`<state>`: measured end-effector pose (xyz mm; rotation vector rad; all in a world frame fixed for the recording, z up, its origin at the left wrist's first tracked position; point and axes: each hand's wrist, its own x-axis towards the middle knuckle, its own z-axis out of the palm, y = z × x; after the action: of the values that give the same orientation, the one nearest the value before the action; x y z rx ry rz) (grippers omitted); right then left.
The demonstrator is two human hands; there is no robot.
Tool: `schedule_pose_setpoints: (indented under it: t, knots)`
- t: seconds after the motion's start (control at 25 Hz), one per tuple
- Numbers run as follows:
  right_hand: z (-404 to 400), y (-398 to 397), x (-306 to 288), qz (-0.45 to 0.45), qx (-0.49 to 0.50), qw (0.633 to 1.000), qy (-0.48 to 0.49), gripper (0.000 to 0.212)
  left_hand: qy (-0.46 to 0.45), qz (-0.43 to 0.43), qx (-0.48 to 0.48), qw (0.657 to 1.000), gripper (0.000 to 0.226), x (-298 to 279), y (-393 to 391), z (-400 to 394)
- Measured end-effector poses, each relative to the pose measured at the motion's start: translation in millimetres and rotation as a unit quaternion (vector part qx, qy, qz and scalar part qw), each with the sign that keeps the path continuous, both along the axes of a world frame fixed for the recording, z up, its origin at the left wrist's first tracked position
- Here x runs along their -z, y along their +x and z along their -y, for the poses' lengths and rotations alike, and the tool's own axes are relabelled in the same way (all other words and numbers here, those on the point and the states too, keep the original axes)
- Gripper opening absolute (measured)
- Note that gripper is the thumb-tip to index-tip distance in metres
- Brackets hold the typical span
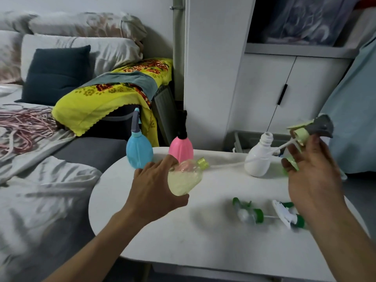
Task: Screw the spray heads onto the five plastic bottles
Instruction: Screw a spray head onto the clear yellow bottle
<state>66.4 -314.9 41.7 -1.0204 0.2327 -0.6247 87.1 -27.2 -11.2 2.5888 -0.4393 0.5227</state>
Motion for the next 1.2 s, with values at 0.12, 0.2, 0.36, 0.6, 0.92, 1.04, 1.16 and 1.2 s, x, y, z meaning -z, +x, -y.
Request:
schedule_pose_setpoints:
  t: [0.12, 0.2, 0.36, 0.6, 0.92, 1.04, 1.16, 1.2]
  knots:
    - [0, -1, -5, 0.028, -0.009, 1.0, 0.007, 0.018, 0.018, 0.022, -0.004, 1.0, 0.071, 0, -1, 4]
    - [2, -1, -6, 0.034, -0.002, 0.999, 0.006, 0.021, 0.017, 0.026, -0.007, 0.999, 0.071, -1, 0, 6]
    - [-6, -2, 2, 0.028, -0.026, 0.999, 0.007, 0.015, 0.013, 0.024, 0.005, 1.0, 0.071, -2, -2, 11]
    - [-48, -9, 23, -0.015, -0.129, 0.991, -0.033, 0.013, -0.011, 0.059, 0.022, 0.998, 0.071, -9, -11, 24]
    - [-68, -13, 39, -0.049, -0.199, 0.973, -0.109, 0.037, 0.003, 0.095, 0.035, 0.995, 0.072, -15, -18, 22]
    - [-60, -11, 36, -0.118, -0.14, 0.956, -0.228, 0.076, 0.028, 0.09, 0.042, 0.995, 0.071, -17, -18, 15]
    - [-41, -12, 28, -0.073, -0.052, 0.866, -0.491, 0.092, 0.049, 0.086, 0.057, 0.993, 0.071, -21, -18, 10]
    - [-37, -12, 25, -0.026, -0.057, 0.826, -0.561, 0.074, 0.053, 0.086, 0.063, 0.993, 0.071, -22, -19, 10]
